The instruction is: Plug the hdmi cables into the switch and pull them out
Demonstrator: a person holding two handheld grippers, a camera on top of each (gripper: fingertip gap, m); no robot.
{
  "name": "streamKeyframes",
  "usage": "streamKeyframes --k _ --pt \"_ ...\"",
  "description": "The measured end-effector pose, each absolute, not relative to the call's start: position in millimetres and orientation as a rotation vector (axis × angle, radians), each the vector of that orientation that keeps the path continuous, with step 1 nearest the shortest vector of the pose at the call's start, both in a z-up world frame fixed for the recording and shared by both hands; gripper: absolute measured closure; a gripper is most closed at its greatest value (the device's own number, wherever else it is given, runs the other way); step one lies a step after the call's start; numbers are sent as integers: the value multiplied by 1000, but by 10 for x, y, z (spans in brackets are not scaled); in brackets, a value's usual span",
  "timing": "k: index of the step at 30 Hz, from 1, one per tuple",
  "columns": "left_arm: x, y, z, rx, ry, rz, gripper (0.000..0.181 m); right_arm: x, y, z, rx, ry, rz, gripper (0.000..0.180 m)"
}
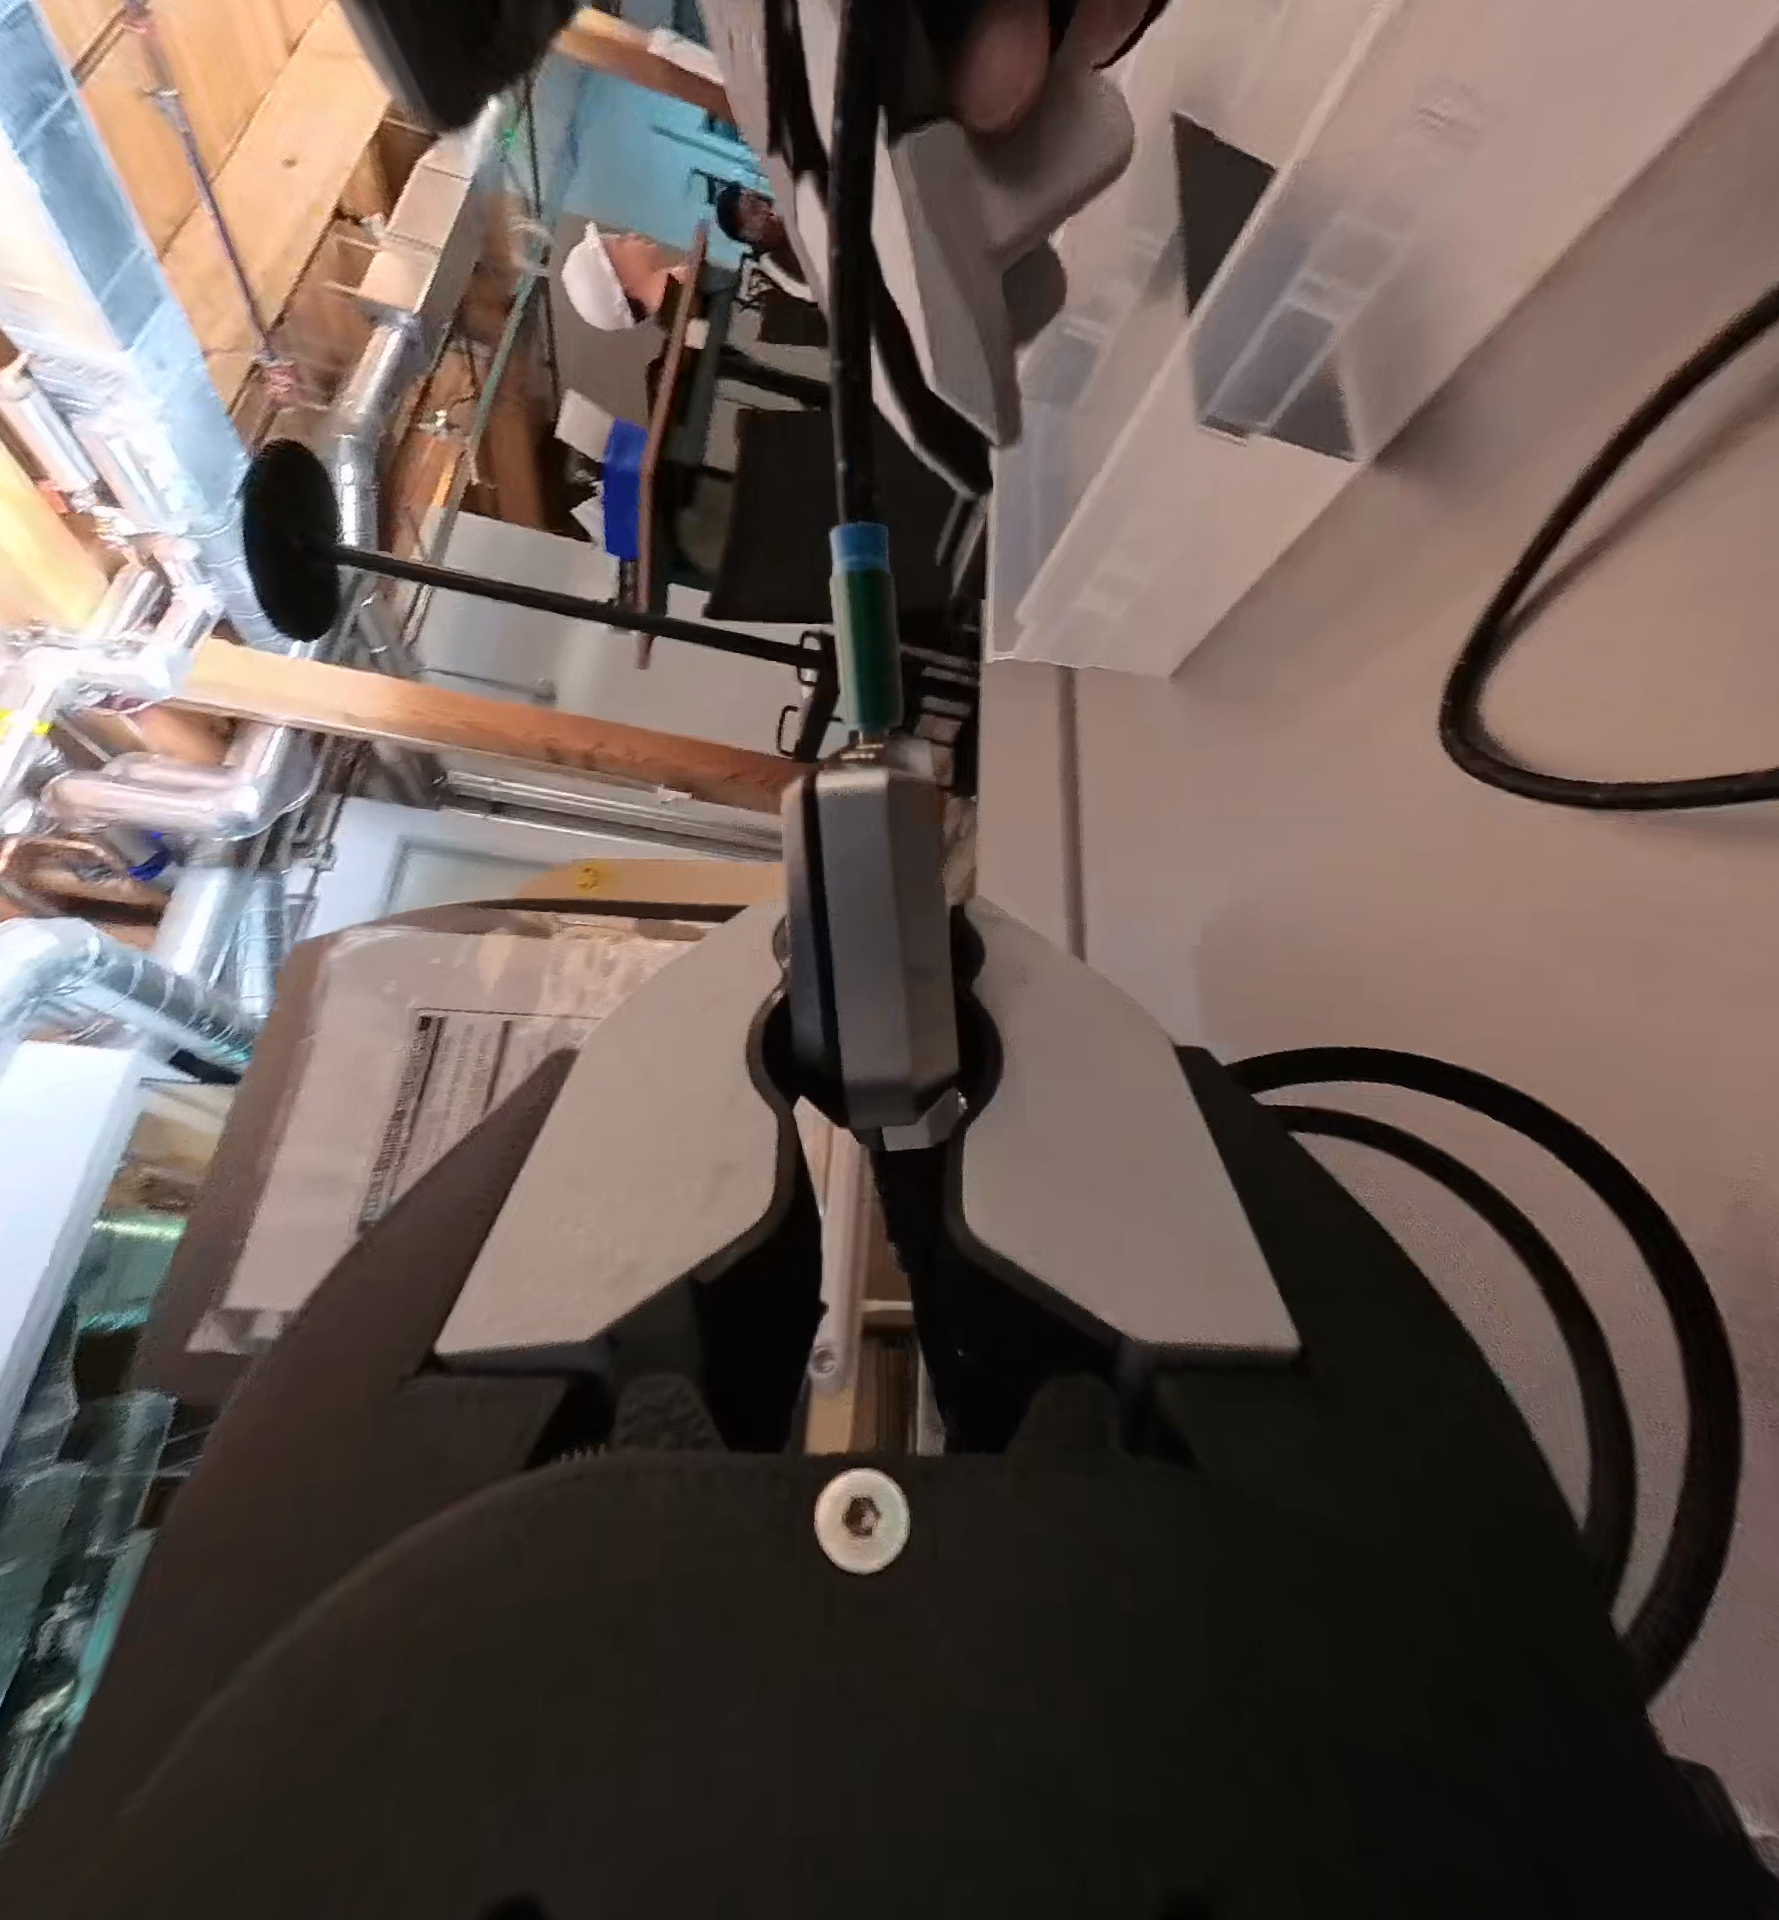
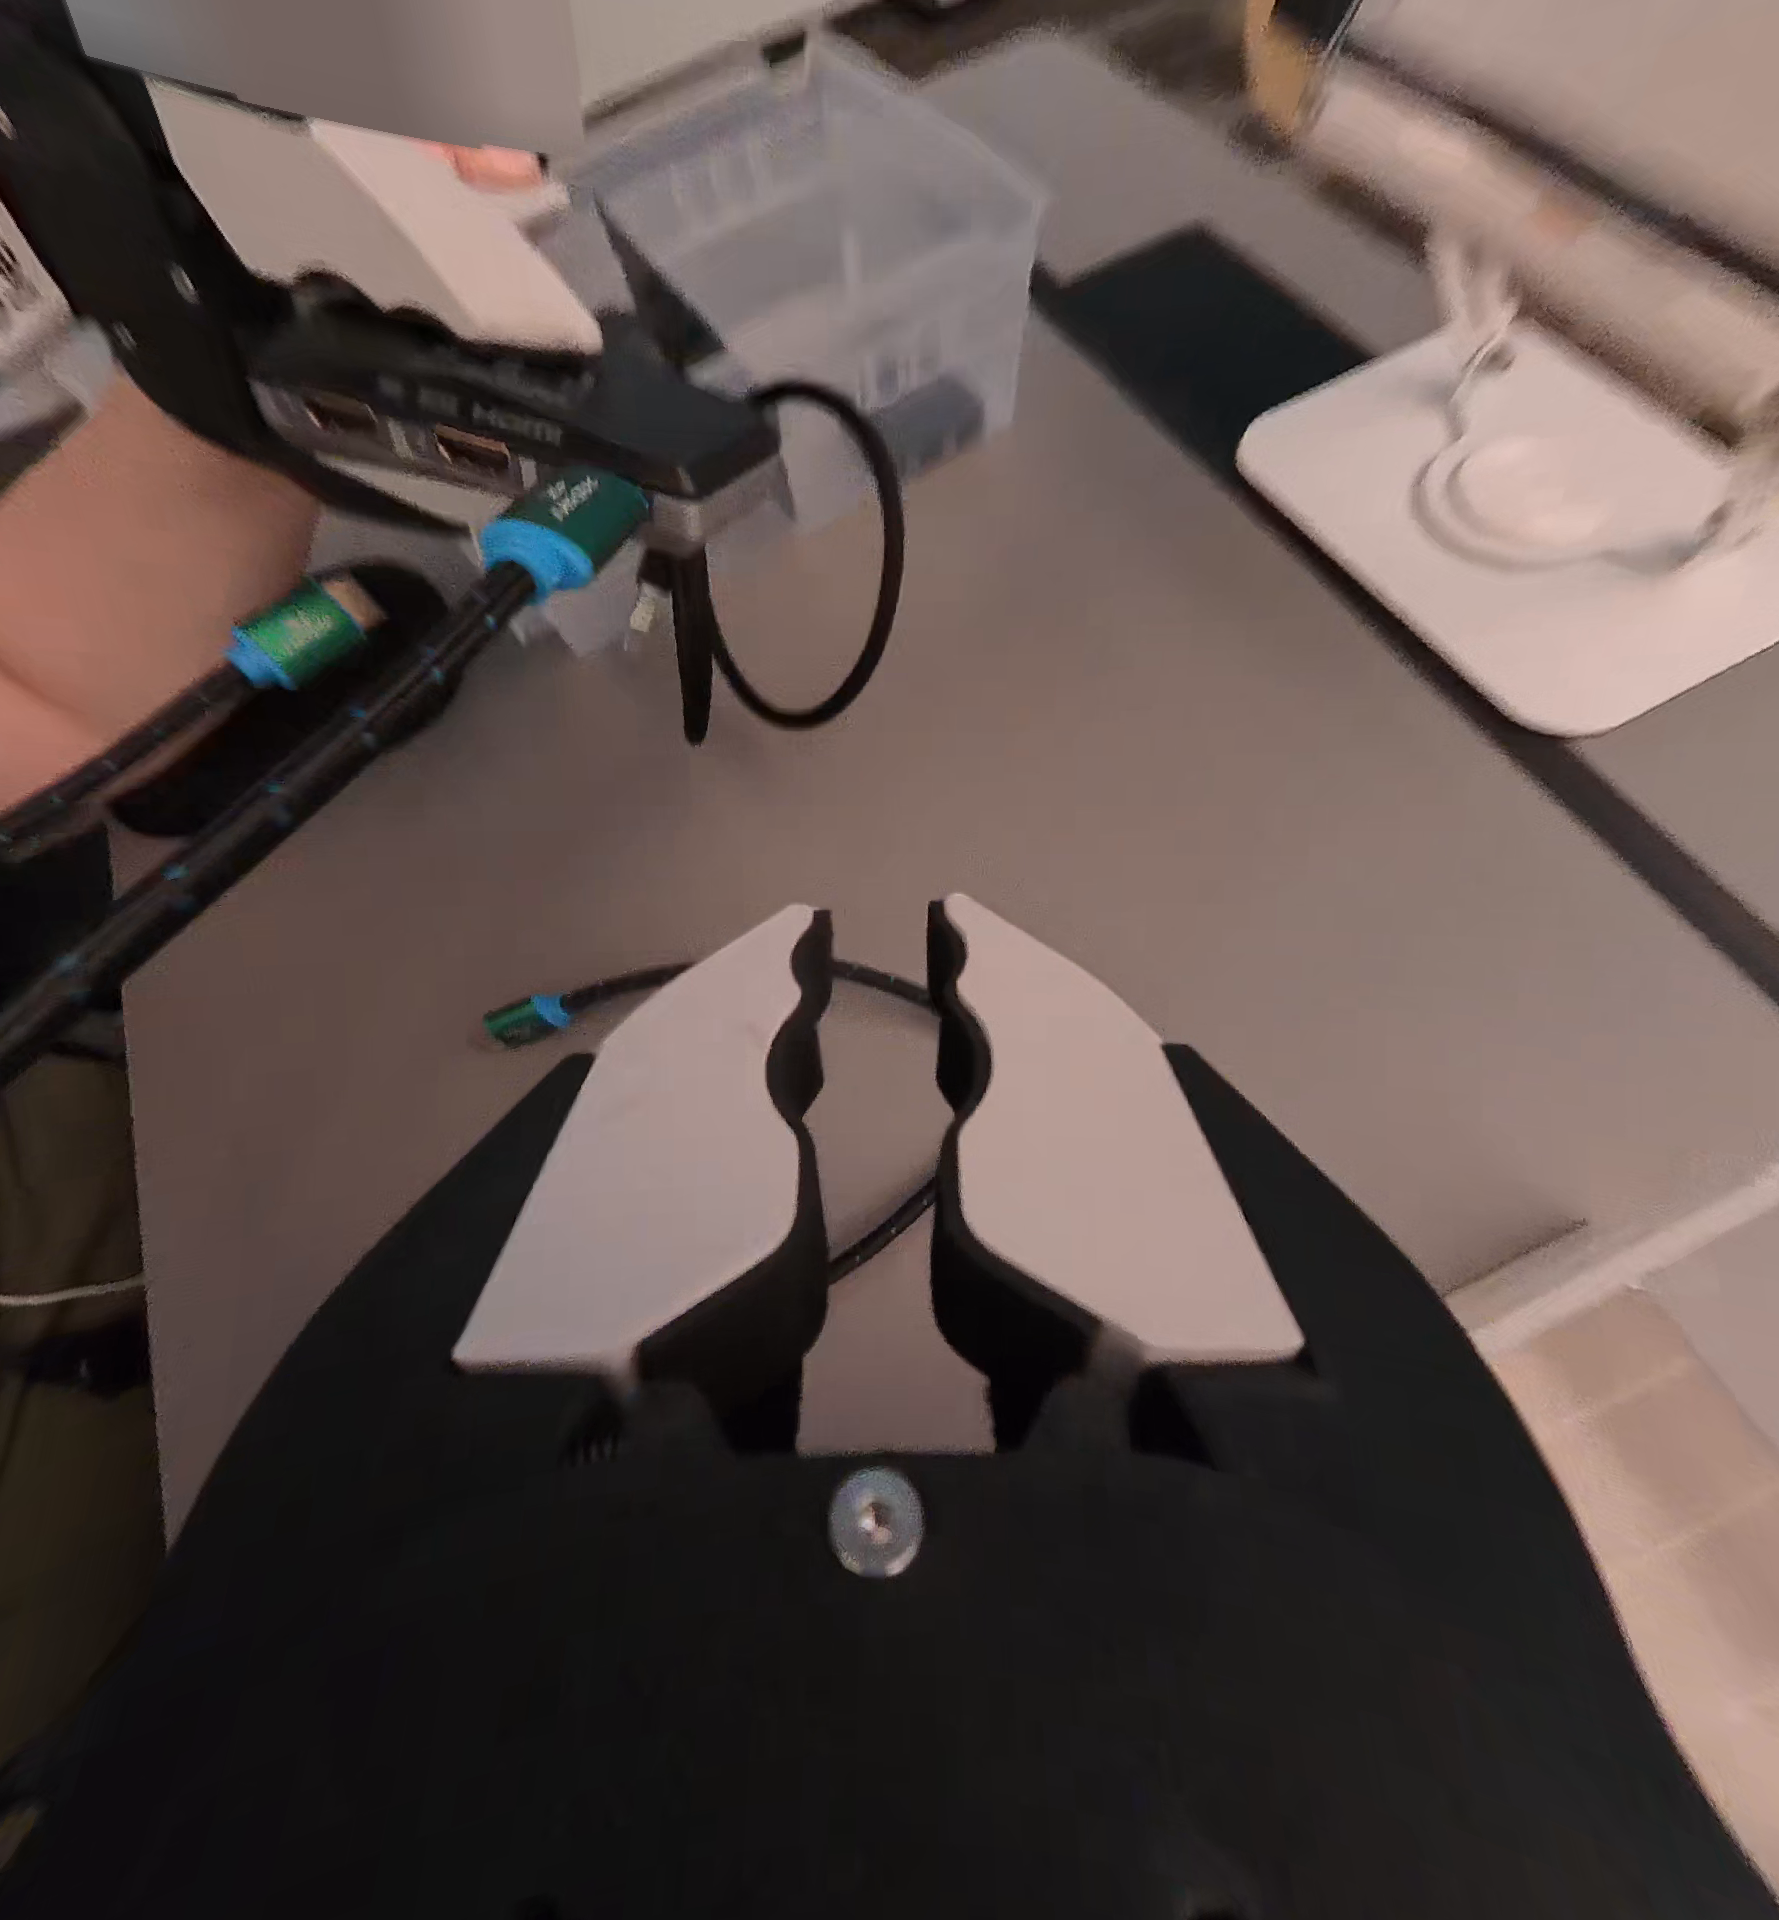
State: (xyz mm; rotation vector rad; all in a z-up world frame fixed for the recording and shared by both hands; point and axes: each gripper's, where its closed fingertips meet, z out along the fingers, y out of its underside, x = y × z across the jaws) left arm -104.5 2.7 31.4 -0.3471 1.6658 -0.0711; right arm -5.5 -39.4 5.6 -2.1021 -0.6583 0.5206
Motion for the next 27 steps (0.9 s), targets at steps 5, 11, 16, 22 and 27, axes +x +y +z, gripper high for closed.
streamKeyframes --k 5,11,16,22,27 --pt "-1040 54 168 -343 1724 -85 159 -477 -324 -684 -2371 -844 618 159" --pt "-1154 16 376 -313 1660 -173 159 -802 -178 -1201 -2362 -1062 573 149" --pt "-1279 -8 585 -303 1591 -256 158 -1012 -346 -1211 -2135 -1367 538 138" --pt "-1324 1 660 -293 1559 -274 159 -1040 -401 -1451 -2093 -1577 343 129" --pt "-1295 -56 645 -278 1564 -295 159 -845 -356 -1631 -2321 -1540 293 163"
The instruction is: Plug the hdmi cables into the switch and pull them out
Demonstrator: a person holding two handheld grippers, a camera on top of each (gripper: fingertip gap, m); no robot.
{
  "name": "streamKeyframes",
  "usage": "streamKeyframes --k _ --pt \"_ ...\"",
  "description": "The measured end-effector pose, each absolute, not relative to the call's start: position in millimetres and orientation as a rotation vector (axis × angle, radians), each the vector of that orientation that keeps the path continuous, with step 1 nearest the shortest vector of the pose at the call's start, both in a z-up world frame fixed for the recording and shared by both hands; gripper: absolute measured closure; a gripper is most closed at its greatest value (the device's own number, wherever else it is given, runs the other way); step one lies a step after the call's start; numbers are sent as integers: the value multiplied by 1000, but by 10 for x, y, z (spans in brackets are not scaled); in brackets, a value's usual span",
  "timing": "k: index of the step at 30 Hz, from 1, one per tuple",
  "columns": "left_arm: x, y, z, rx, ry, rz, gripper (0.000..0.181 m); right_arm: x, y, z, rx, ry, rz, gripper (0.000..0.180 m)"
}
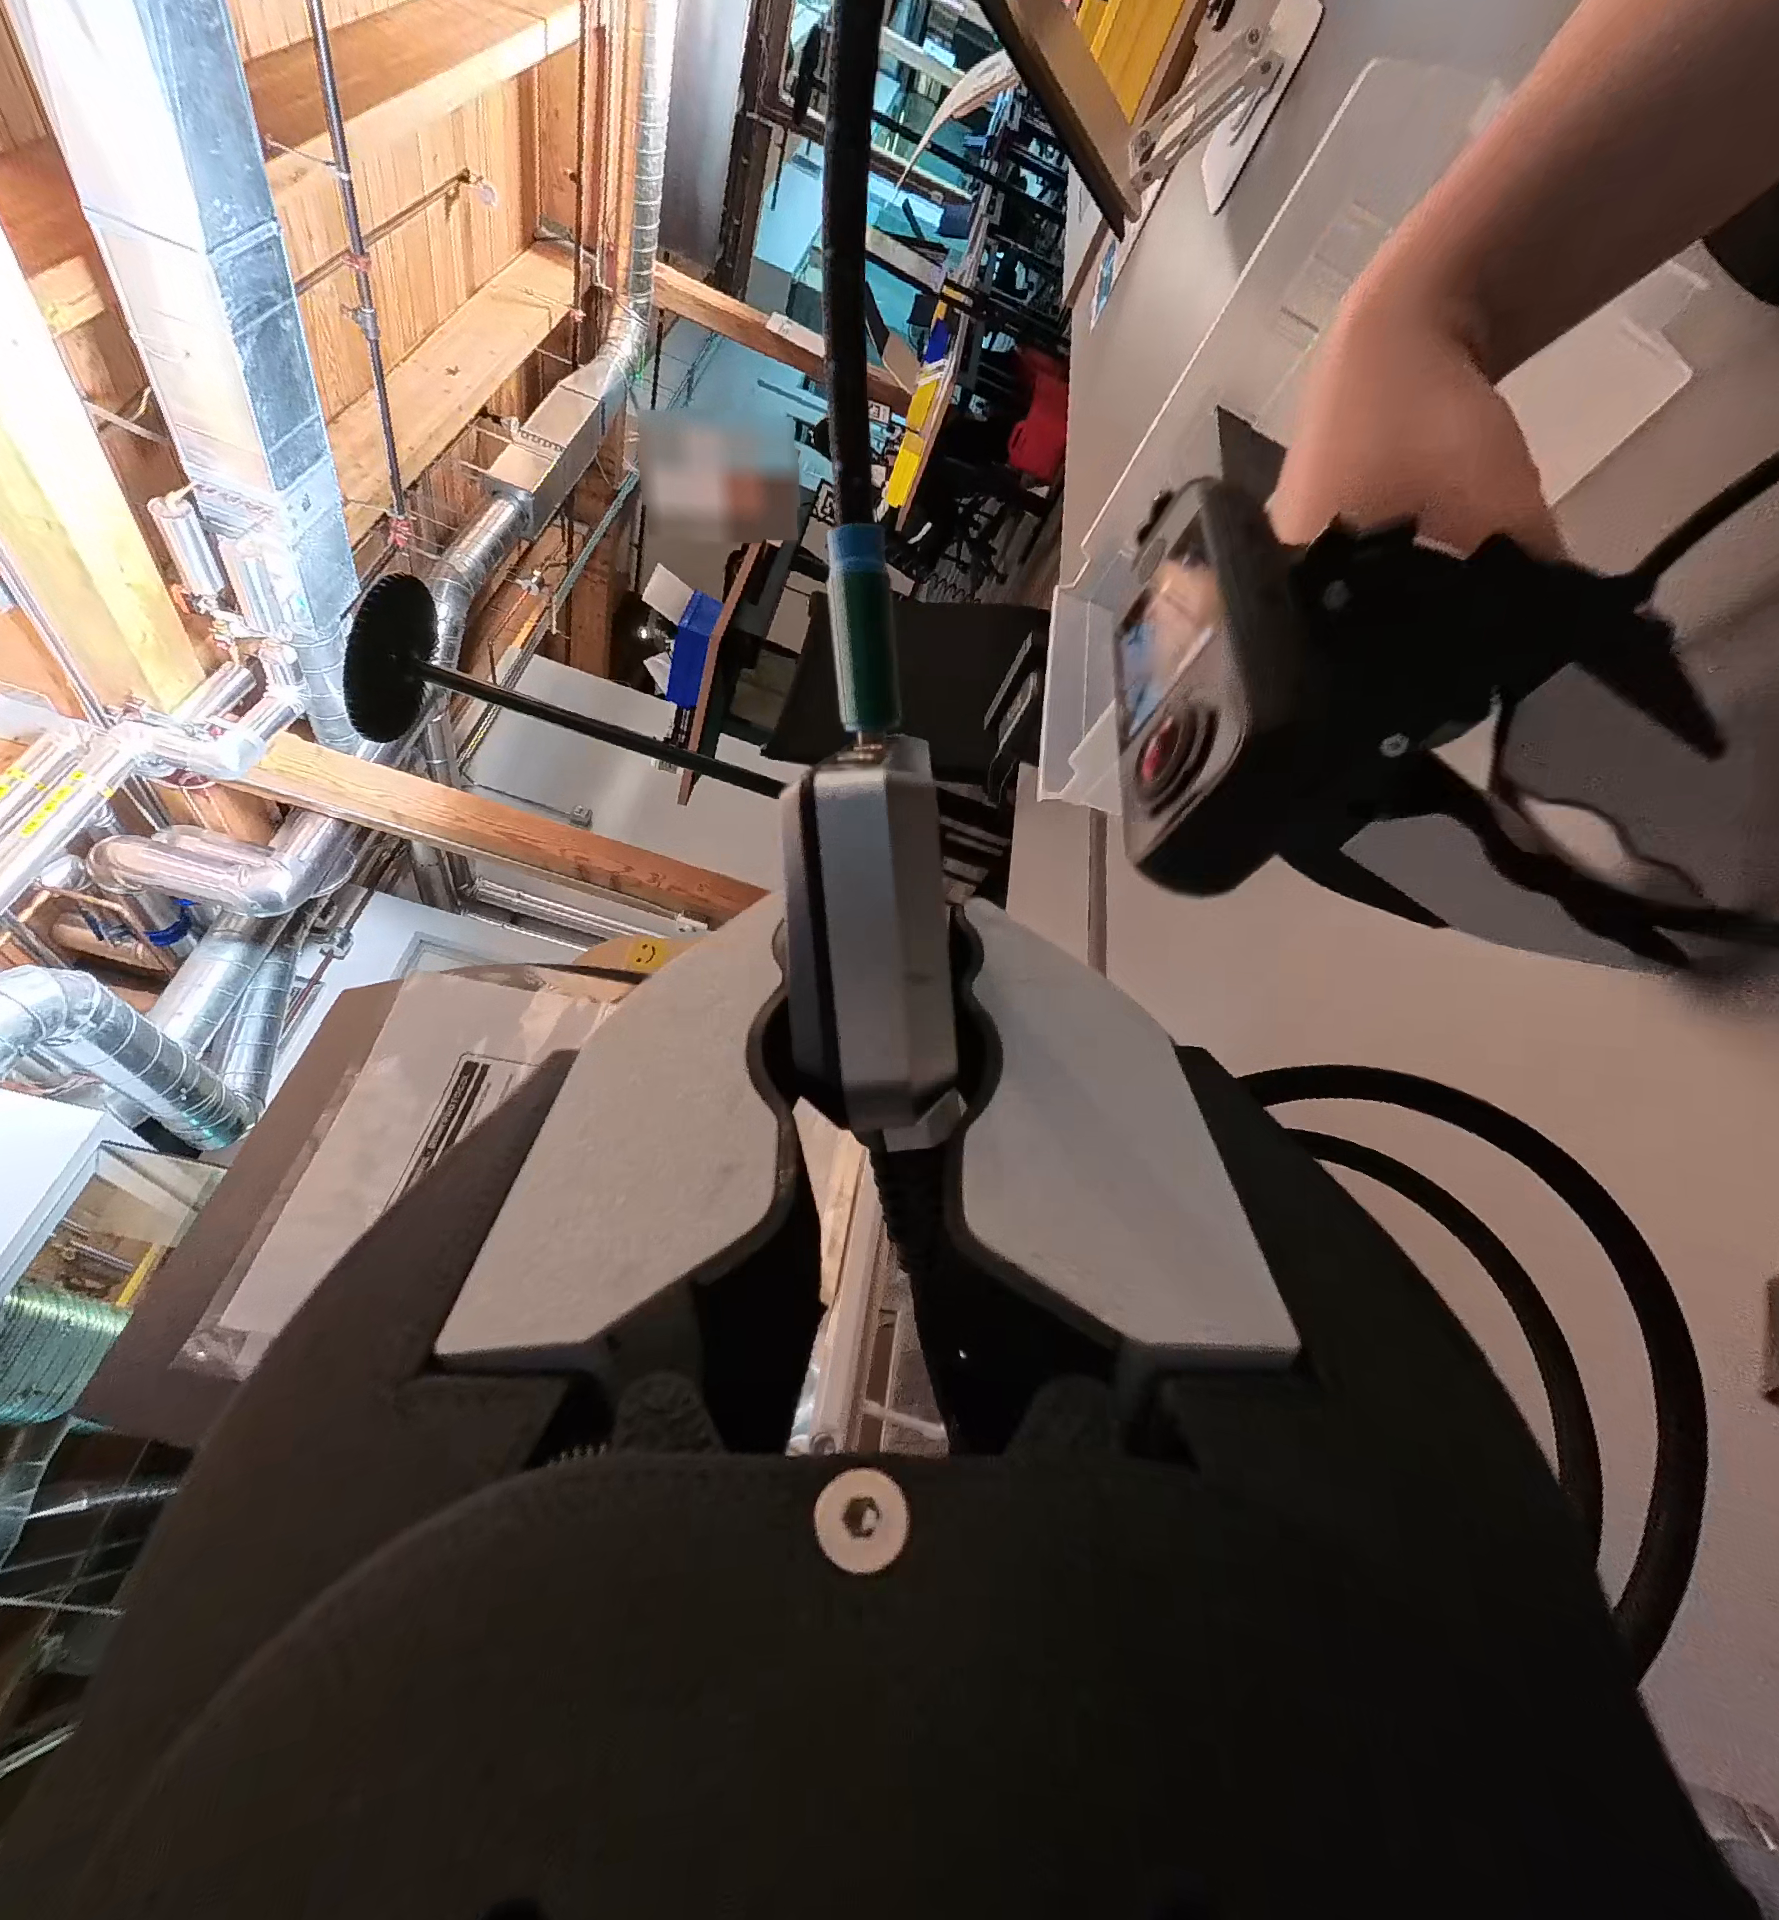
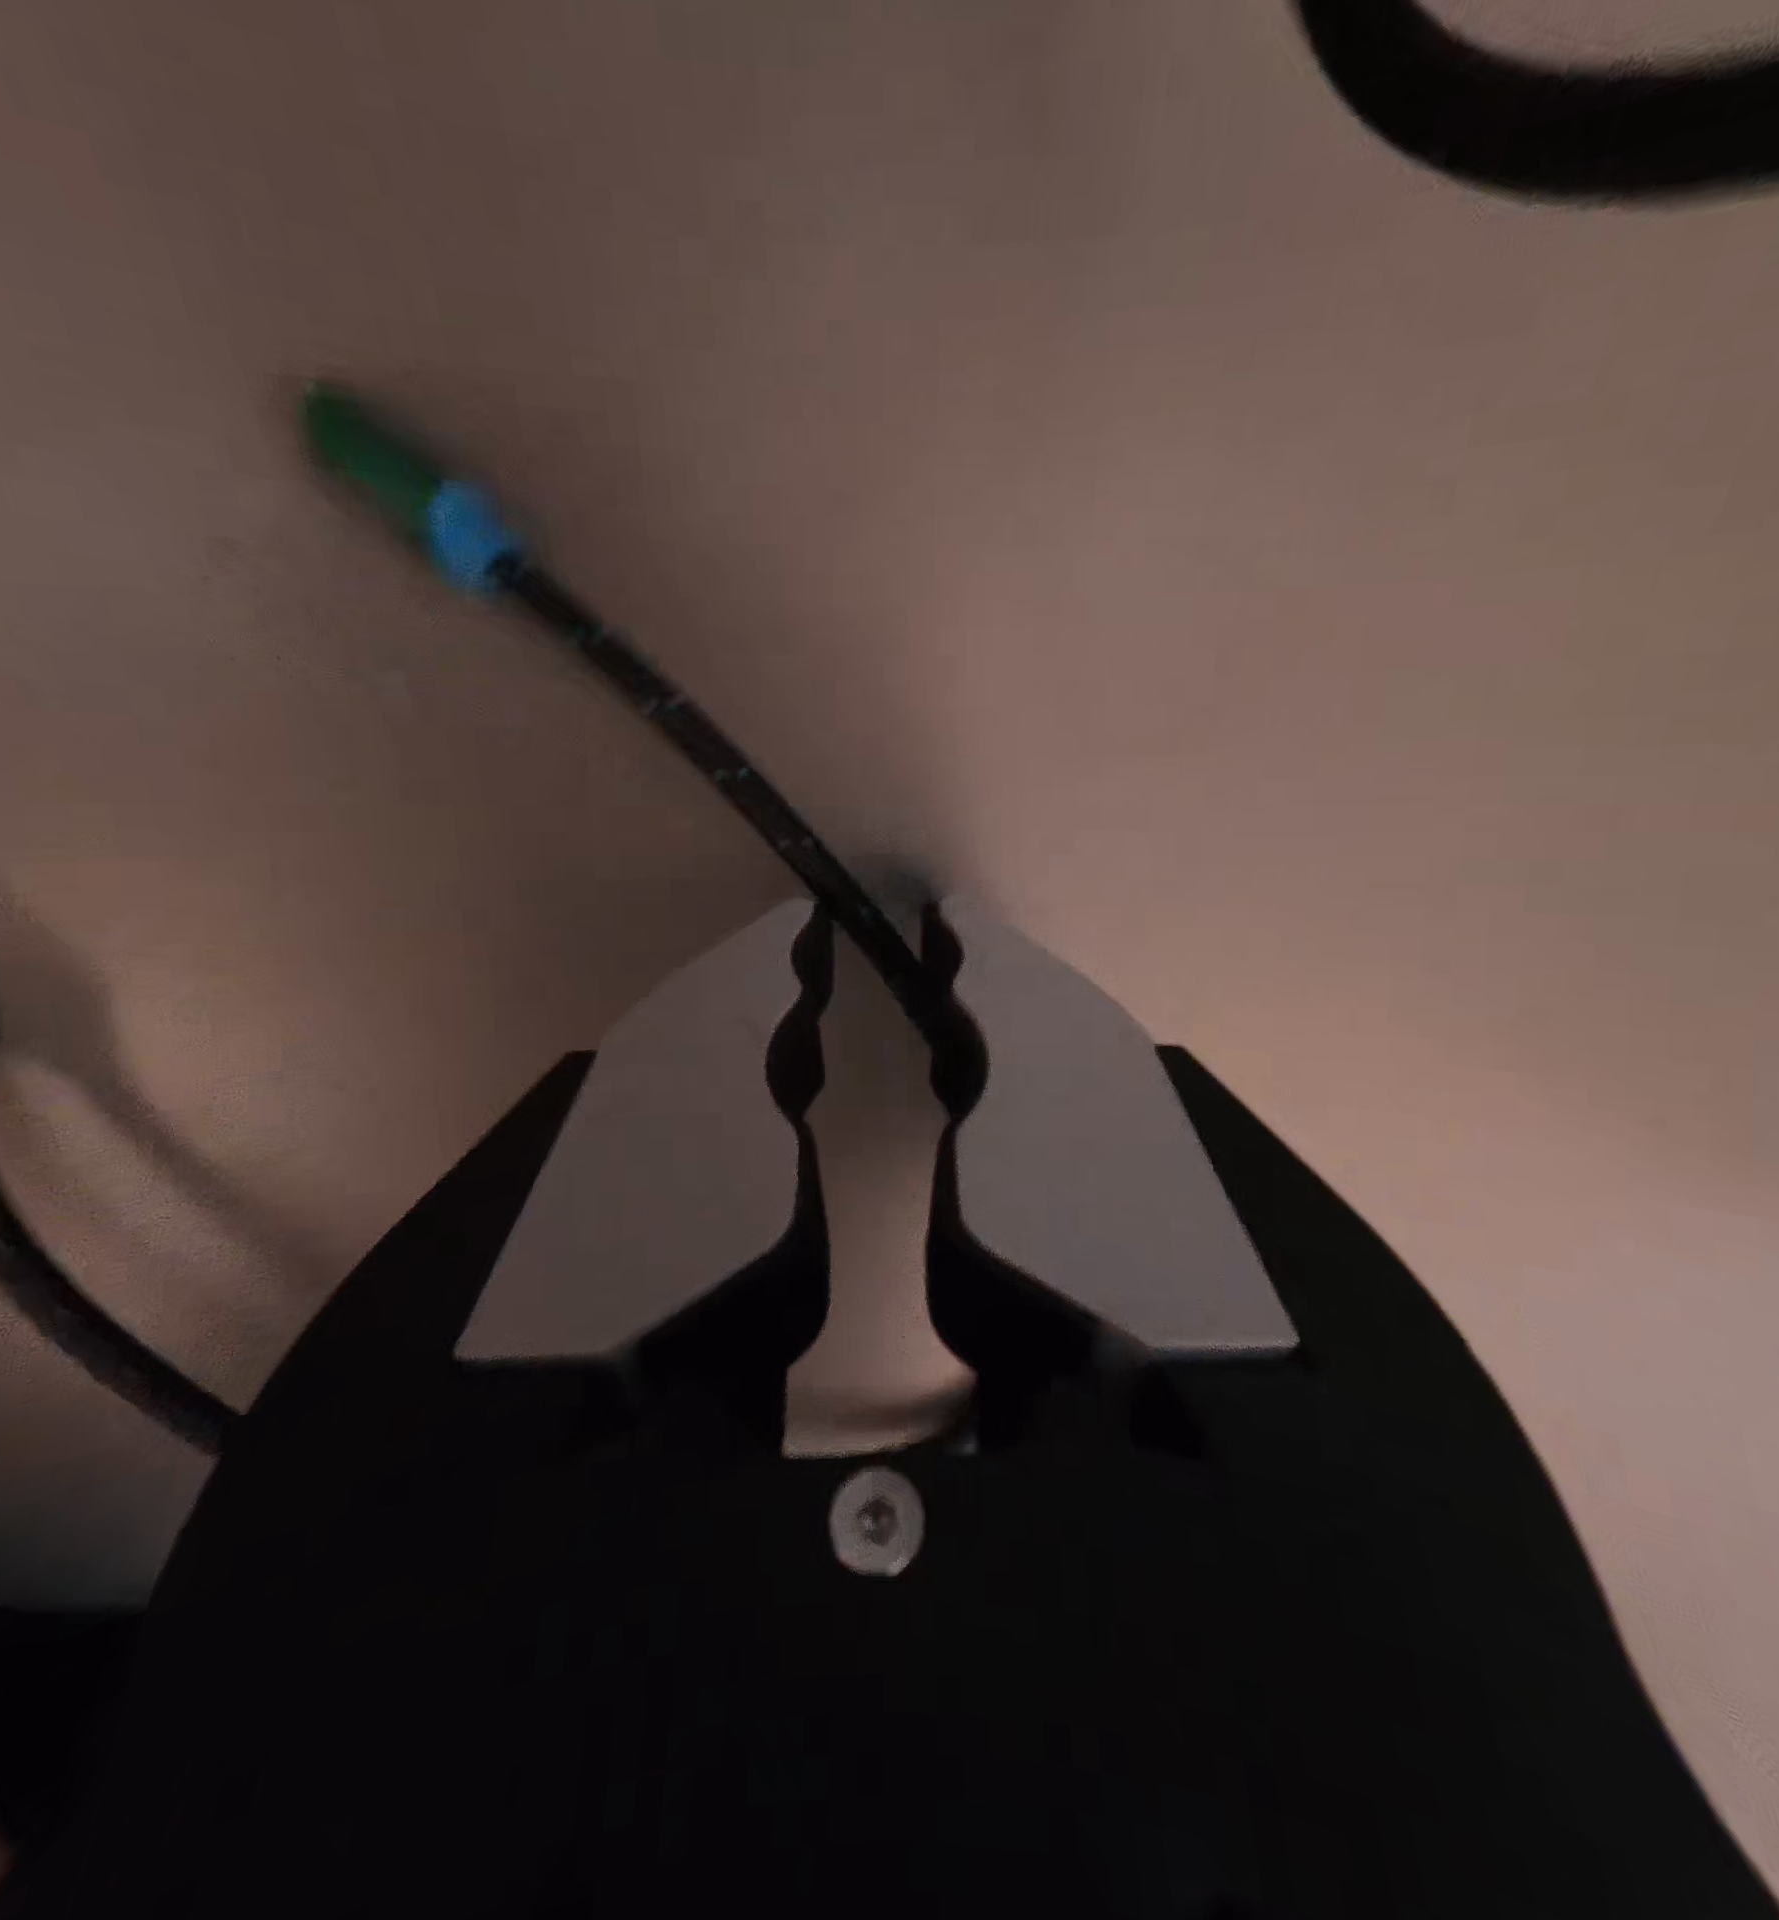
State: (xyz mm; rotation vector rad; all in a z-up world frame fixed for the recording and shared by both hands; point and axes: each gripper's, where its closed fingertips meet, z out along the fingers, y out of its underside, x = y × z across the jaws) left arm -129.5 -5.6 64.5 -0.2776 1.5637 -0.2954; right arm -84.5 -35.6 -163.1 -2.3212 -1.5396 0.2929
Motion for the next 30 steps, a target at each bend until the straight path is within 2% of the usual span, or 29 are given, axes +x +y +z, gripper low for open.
streamKeyframes --k 3,6,12,21,25,30 --pt "-1271 -147 666 -260 1562 -327 158 -532 -149 -1502 -2430 -1328 122 172" --pt "-1218 -261 632 -234 1586 -343 158 -279 -23 -1228 -2470 -1061 99 172" --pt "-1064 -346 420 -243 1671 -306 159 434 -142 -571 -2470 -764 -261 173" --pt "-703 -194 -489 -449 1961 -70 158 793 -545 429 -2228 -448 -369 172" --pt "-601 -142 -911 -471 2066 109 158 727 -667 655 -2141 -442 -329 172" --pt "-590 -137 -1237 -626 2160 89 153 555 -731 736 -2090 -512 -247 172"
